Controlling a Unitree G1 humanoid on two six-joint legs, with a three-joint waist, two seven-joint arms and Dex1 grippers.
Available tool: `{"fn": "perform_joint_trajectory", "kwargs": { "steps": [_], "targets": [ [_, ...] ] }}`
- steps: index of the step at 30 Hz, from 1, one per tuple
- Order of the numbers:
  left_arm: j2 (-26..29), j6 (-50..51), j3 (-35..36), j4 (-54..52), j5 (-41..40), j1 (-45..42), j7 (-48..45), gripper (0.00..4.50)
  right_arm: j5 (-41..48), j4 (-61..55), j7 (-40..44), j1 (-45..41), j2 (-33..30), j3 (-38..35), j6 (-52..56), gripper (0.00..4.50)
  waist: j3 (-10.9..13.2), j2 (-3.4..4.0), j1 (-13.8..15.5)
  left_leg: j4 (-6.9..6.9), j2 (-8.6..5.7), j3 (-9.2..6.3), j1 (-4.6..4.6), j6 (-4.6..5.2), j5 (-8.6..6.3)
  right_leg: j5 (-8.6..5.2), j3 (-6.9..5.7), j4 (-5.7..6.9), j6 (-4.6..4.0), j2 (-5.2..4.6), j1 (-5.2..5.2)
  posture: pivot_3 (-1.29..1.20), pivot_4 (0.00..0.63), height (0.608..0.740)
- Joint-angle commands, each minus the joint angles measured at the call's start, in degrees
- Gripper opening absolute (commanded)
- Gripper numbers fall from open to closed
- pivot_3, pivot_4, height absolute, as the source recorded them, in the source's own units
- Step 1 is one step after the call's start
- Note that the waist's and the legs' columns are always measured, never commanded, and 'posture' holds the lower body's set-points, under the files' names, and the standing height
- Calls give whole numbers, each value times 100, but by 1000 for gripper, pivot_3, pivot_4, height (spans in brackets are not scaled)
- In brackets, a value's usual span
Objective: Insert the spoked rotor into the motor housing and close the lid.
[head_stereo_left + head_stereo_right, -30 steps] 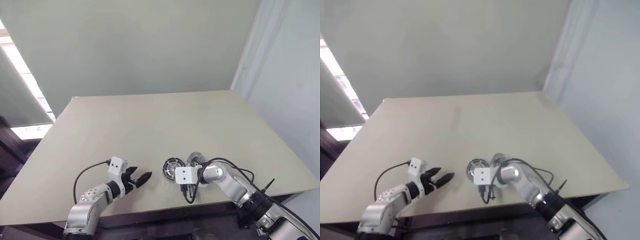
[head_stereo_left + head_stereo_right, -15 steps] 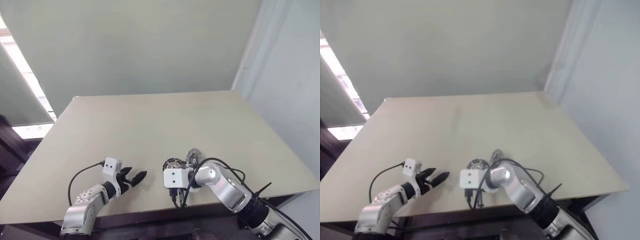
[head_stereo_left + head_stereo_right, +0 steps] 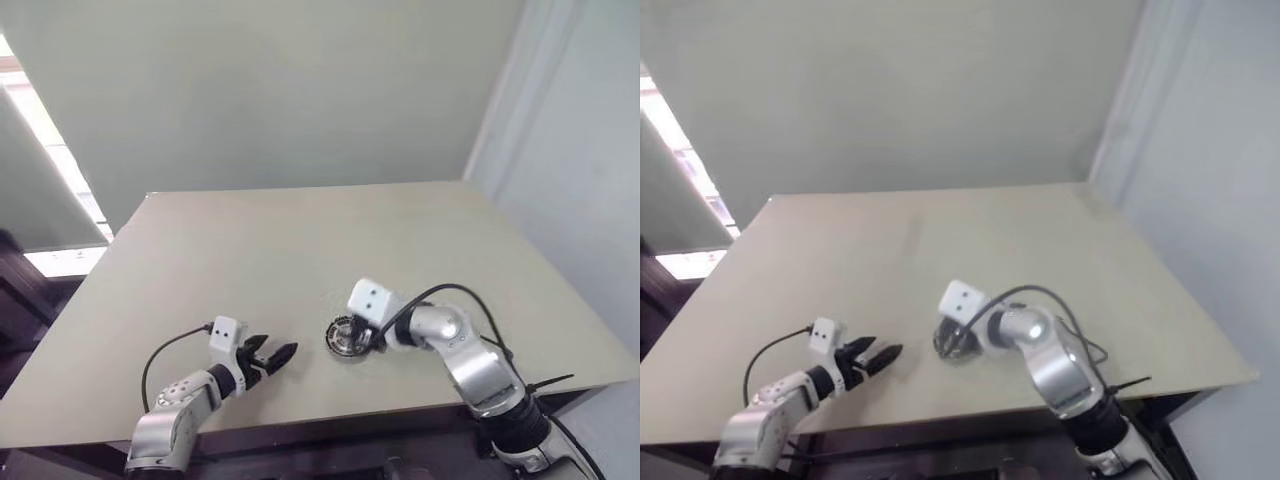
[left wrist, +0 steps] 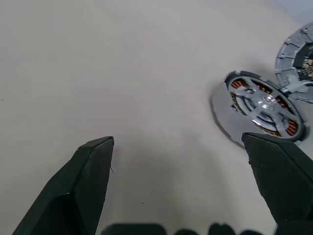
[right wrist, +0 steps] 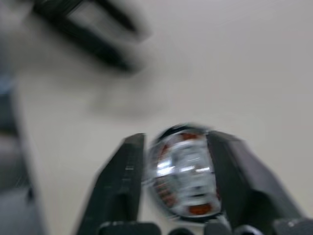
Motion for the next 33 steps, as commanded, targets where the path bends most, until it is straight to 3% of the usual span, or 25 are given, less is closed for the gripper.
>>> {"fn": "perform_joint_trajectory", "kwargs": {
  "steps": [1,2,9,14,18,27,33],
  "targets": [
    [16,-92,-6,-88,-25,-127,-57,4500,89,-114,-830,-296,104,-999,107,3668,1,2,-1,1,-1,1,-2,0,0,0,1,0,0,-1,-2,0,0,740],
    [14,-88,-20,-83,-24,-143,-63,4500,63,-23,-1022,-389,46,-1208,99,3981,1,2,-2,0,-2,3,-3,0,0,0,1,0,0,-2,-3,0,0,740],
    [-19,-74,-127,-137,-29,-209,-112,4500,-398,822,-1199,-373,-1413,-1121,-462,3981,0,3,-1,-10,-5,8,-22,2,0,0,4,-8,0,-4,-17,0,0,740],
    [10,-73,-131,-145,-29,-215,-135,4500,-513,1283,-1032,-110,-1749,-617,-799,3981,0,4,-28,-13,2,24,-25,3,0,0,17,-4,0,4,-28,0,0,740],
    [18,-60,-121,-176,-31,-224,-137,4500,-317,1471,-965,46,-1545,-399,-1106,3981,1,4,-23,-5,2,24,-21,4,1,0,18,-3,-1,5,-21,0,0,740],
    [34,-8,-133,-266,-39,-210,-129,4500,431,1705,-1204,-29,-99,-483,-1366,3981,1,3,-22,-4,2,20,-20,4,0,1,17,-2,1,5,-20,0,0,740],
    [26,-12,-147,-252,-31,-201,-138,4500,526,2002,-1401,-97,473,-330,-1339,3981,0,4,-9,-5,2,16,-20,3,0,3,16,-2,4,5,-19,0,0,740]
  ]
}}
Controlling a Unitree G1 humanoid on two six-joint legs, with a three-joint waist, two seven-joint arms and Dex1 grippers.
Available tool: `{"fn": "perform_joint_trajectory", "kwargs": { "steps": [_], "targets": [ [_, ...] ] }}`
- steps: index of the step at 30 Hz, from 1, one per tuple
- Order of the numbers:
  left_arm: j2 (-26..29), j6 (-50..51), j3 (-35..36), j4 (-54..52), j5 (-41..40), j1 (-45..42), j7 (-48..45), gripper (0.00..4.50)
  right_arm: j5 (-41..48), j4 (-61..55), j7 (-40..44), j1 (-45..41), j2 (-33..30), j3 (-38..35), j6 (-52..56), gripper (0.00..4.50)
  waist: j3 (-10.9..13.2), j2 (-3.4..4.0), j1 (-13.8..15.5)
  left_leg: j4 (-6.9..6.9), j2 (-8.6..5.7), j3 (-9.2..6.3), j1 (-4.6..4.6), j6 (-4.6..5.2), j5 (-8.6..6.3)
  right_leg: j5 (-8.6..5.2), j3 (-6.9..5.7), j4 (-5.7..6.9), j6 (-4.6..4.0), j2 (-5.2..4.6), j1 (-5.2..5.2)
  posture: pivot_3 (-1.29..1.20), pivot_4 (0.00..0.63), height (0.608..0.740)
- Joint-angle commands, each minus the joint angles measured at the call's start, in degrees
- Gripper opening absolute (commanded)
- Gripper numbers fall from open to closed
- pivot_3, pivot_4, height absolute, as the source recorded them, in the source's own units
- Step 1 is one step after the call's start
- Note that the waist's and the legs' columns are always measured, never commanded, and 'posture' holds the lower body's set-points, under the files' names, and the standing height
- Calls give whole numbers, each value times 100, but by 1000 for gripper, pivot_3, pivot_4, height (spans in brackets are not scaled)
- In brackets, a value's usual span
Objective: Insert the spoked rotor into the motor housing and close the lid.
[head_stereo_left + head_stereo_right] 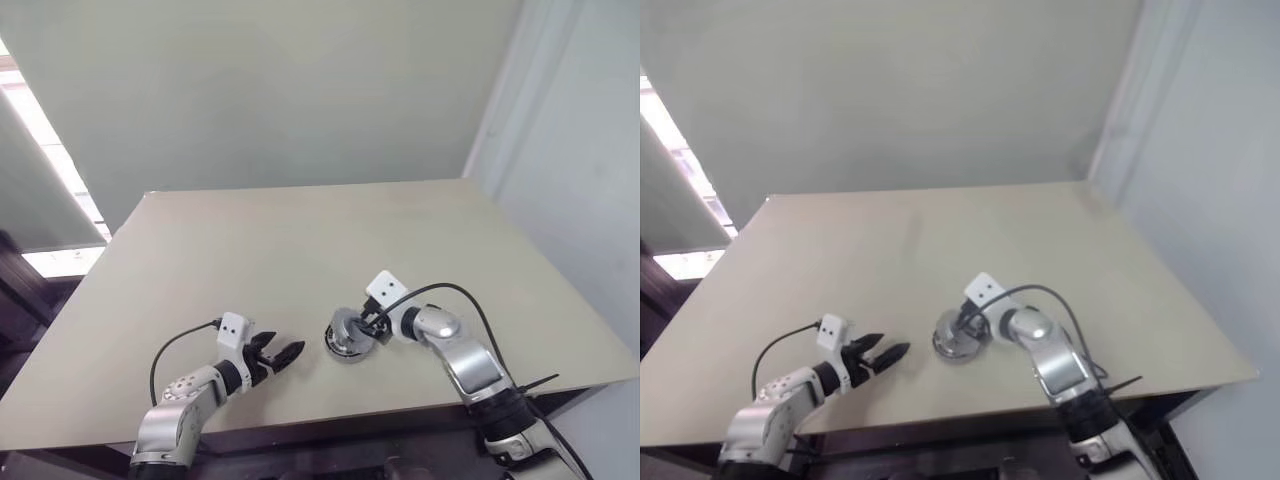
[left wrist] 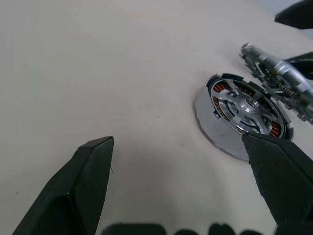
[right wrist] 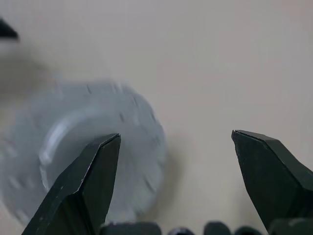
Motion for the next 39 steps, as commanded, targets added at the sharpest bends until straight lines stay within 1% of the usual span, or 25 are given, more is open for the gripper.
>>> {"fn": "perform_joint_trajectory", "kwargs": {
  "steps": [1,6,12,16,23,28,39],
  "targets": [
    [39,-41,1,-230,-34,-57,-24,4500,50,133,-69,-151,133,81,-105,3981,0,1,6,0,-1,-1,0,0,0,0,-1,0,-1,-1,1,0,0,740],
    [26,-51,-7,-251,-28,-12,-14,4500,213,333,73,-136,148,52,-235,3981,0,1,3,1,-2,-1,-1,0,0,-1,-1,0,-2,-2,0,0,0,740],
    [12,-72,-38,-235,-9,12,-13,4500,1093,217,1085,-98,-169,-301,-382,3981,0,1,3,1,-2,-3,0,0,0,-1,-2,0,-1,-1,1,0,0,740],
    [-25,-94,-85,-173,10,-27,-22,4500,1406,309,1468,-109,-374,-425,-472,3981,0,2,2,2,-2,-2,2,0,0,-1,-3,0,-2,-1,4,0,0,740],
    [-18,-123,-114,-131,4,-45,-38,4500,1421,751,1595,-219,-428,-369,-831,3981,0,2,1,1,-1,-1,4,0,0,-1,-2,1,-1,0,5,0,0,740],
    [7,-125,-90,-156,0,-14,-40,4500,1284,1109,1650,-292,-386,-185,-1201,3981,0,1,1,2,-2,0,5,0,0,0,-1,0,-1,0,6,0,0,740],
    [62,-101,-58,-243,-16,50,-24,4500,1048,1644,1668,-450,-297,92,-1573,3981,0,2,1,3,-2,-1,5,0,0,0,-1,1,0,0,6,0,0,740]
  ]
}}
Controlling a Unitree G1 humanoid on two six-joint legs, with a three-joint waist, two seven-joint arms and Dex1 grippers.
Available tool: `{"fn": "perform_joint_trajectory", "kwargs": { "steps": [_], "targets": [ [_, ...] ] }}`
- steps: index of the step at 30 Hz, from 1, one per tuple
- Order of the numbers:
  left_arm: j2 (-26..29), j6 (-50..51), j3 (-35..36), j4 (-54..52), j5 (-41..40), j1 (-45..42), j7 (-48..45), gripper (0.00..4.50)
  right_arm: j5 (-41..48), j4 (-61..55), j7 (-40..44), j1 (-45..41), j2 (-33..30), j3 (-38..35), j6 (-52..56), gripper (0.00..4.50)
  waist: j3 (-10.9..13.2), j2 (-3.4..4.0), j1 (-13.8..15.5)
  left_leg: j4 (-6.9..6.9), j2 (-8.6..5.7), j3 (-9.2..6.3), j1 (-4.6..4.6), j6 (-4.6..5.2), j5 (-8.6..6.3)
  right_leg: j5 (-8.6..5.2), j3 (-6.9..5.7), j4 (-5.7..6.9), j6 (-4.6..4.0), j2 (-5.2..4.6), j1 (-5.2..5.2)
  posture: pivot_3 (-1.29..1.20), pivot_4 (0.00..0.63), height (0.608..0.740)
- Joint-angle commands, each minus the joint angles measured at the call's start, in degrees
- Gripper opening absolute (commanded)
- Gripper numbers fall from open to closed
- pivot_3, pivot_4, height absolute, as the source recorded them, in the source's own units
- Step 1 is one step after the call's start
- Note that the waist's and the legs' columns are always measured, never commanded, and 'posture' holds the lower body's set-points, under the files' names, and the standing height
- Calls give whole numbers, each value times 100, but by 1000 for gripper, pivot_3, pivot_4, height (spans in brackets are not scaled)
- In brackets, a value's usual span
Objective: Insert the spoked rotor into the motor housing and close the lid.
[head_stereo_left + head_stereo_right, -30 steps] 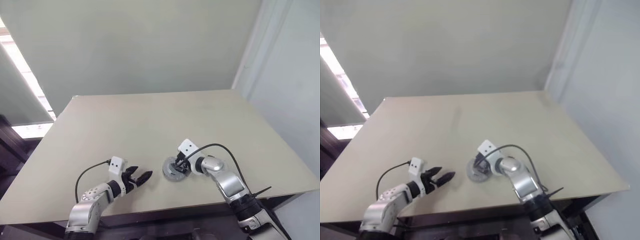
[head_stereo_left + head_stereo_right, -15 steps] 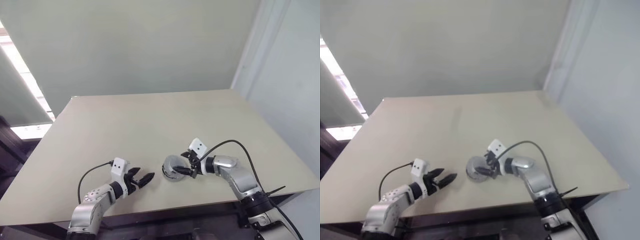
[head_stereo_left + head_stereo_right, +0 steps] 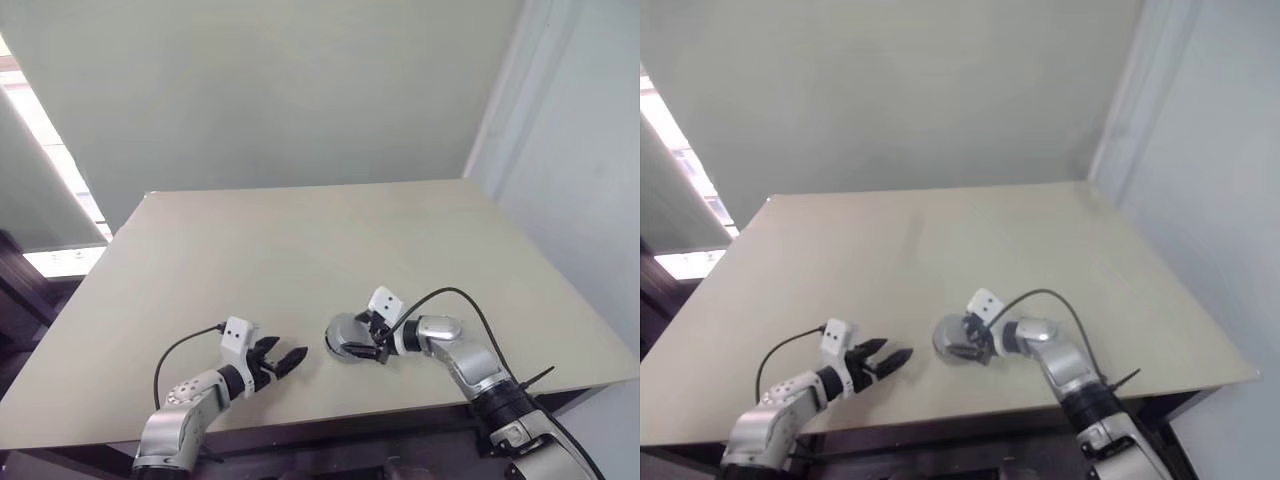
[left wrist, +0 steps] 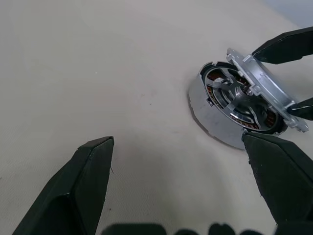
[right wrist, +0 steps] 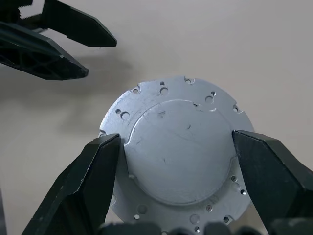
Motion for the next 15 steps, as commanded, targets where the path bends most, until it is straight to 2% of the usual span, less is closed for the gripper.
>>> {"fn": "perform_joint_trajectory", "kwargs": {
  "steps": [1,5,8,9,15],
  "targets": [
    [69,-75,79,-240,-34,-59,-16,4500,-78,71,15,-218,56,1,-219,3981,0,0,0,0,0,0,0,0,0,0,1,0,0,0,0,0,0,740],
    [69,-59,72,-266,-36,-58,-5,4500,-146,173,19,-252,73,16,-290,3981,0,0,0,0,0,-1,2,0,0,0,0,0,0,0,2,0,0,740],
    [71,-49,63,-278,-36,-56,-4,4500,-187,155,-54,-252,85,-1,-178,3355,0,0,0,0,0,0,2,0,0,2,1,0,3,0,2,0,0,740],
    [74,-47,61,-279,-35,-58,-5,4500,-210,144,-78,-257,86,0,-122,3289,0,1,2,0,0,0,2,0,0,2,1,0,3,0,2,0,0,740],
    [75,-40,50,-279,-29,-78,-1,4500,-302,108,-158,-333,110,46,204,3290,-1,1,2,1,-1,-1,11,0,0,1,0,0,1,0,10,0,0,740]
  ]
}}
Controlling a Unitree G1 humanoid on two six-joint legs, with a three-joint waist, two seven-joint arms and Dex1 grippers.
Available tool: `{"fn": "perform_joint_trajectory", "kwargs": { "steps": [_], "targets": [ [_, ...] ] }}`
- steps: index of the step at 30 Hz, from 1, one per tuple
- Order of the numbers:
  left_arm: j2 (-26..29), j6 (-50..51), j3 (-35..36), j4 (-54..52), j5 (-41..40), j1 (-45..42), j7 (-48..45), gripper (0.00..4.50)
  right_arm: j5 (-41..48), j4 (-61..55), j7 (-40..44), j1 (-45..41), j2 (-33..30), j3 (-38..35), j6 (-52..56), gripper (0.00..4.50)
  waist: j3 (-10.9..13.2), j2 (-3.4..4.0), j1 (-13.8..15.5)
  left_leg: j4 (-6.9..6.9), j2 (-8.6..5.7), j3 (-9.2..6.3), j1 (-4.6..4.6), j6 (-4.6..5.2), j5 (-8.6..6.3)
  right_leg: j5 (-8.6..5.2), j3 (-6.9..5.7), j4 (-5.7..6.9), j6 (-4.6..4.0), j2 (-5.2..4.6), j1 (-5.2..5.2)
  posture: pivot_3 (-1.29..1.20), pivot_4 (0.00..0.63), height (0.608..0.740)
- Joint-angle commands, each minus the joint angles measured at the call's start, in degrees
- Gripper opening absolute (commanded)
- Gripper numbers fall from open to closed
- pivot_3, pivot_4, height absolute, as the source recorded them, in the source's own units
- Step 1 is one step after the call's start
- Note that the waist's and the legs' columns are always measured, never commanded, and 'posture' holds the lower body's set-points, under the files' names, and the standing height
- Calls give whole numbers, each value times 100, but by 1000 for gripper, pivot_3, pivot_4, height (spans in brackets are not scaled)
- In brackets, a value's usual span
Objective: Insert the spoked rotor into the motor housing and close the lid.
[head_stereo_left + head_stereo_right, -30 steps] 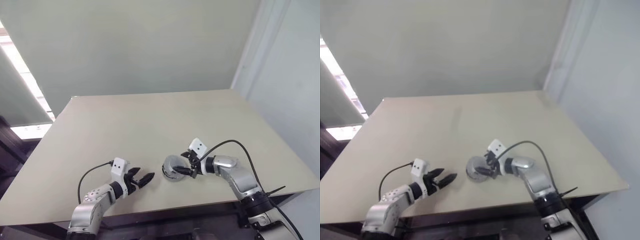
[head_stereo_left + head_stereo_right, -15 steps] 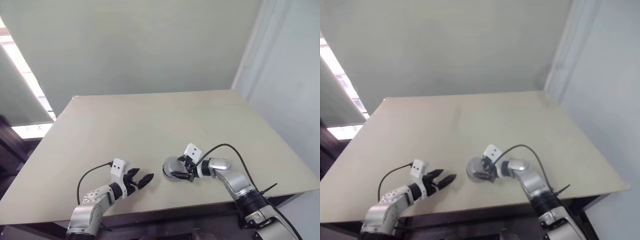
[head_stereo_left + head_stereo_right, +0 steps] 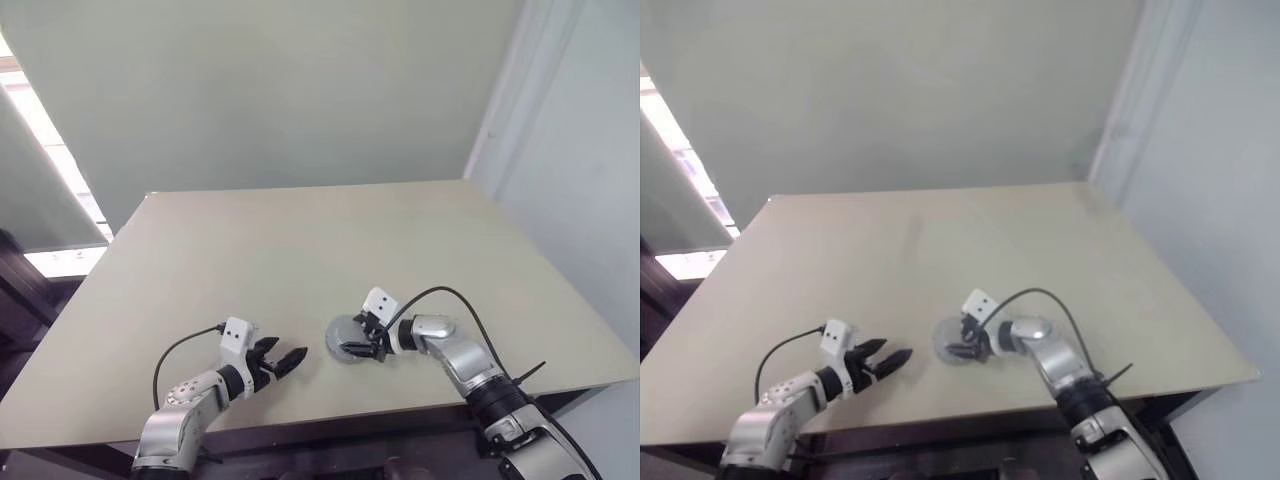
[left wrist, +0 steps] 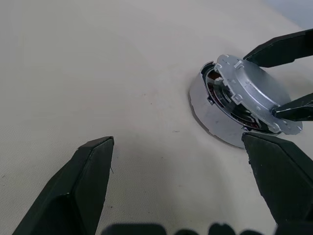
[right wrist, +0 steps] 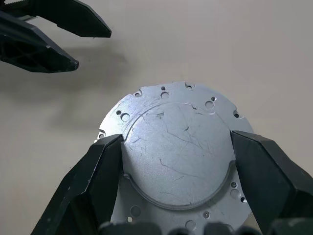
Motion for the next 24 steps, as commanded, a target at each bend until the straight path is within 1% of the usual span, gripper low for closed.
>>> {"fn": "perform_joint_trajectory", "kwargs": {
  "steps": [1,11,20,24],
  "targets": [
    [65,-42,49,-265,-27,-86,-7,4500,-80,-125,-85,-169,-13,-26,148,3290,0,0,-1,0,0,0,2,0,0,0,0,0,0,0,2,0,0,740],
    [18,-58,16,-260,-23,-88,9,4500,-172,-153,-457,-362,155,39,1117,3290,-1,1,-1,0,0,0,7,0,0,-1,1,3,-2,0,5,0,0,740],
    [-23,-75,2,-259,-25,-68,29,4500,-519,-406,-555,-303,51,409,1459,3290,-3,3,-1,0,1,1,14,0,0,-2,1,4,-3,0,8,0,0,740],
    [-35,-87,0,-247,-25,-70,27,4500,-589,-535,-650,-289,48,490,1807,3290,-3,3,-1,0,0,1,12,0,0,-2,1,4,-3,0,7,0,0,740]
  ]
}}
